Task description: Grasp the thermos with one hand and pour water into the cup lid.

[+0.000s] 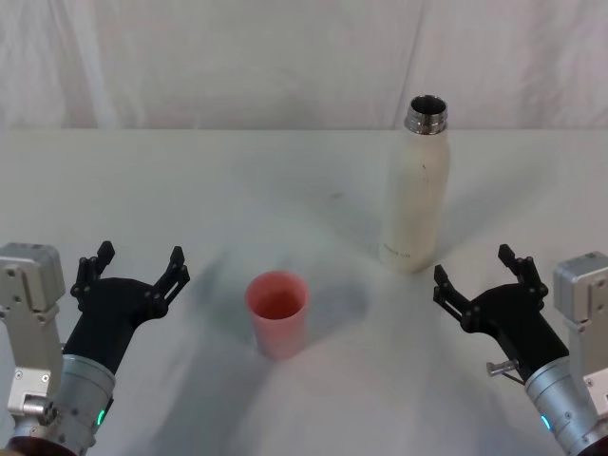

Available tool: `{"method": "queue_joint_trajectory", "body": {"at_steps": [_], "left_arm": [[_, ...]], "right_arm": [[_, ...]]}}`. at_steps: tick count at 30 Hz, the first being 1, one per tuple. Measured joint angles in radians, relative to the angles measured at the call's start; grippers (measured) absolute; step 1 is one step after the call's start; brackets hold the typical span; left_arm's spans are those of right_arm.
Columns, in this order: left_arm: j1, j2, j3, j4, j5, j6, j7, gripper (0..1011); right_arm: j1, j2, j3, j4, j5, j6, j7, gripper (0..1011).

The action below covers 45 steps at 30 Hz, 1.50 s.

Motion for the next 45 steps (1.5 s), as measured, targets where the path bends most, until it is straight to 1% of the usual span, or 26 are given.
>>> {"method": "queue_joint_trajectory", "body": {"at_steps": [10, 19, 36, 45], "left_arm": [[0.0, 0.0, 0.0, 0.0, 0.0, 0.0, 0.0, 1001], [0.0, 0.0, 0.0, 0.0, 0.0, 0.0, 0.0, 1001], [0.0, 0.0, 0.0, 0.0, 0.0, 0.0, 0.0, 1001], [0.0, 0.0, 0.0, 0.0, 0.0, 0.0, 0.0, 1001]], "right_arm": [[0.002, -0.018, -0.004, 0.019, -0.011, -0.012, 0.0, 1001], [0.002, -0.036, 0.008, 0.035, -0.008, -0.036, -0.005, 1001], [0.016, -0.052, 0.007, 0.037, -0.002, -0.04, 0.0, 1002], [0.016, -0.052, 0.007, 0.036, -0.001, -0.04, 0.0, 1001]]}}
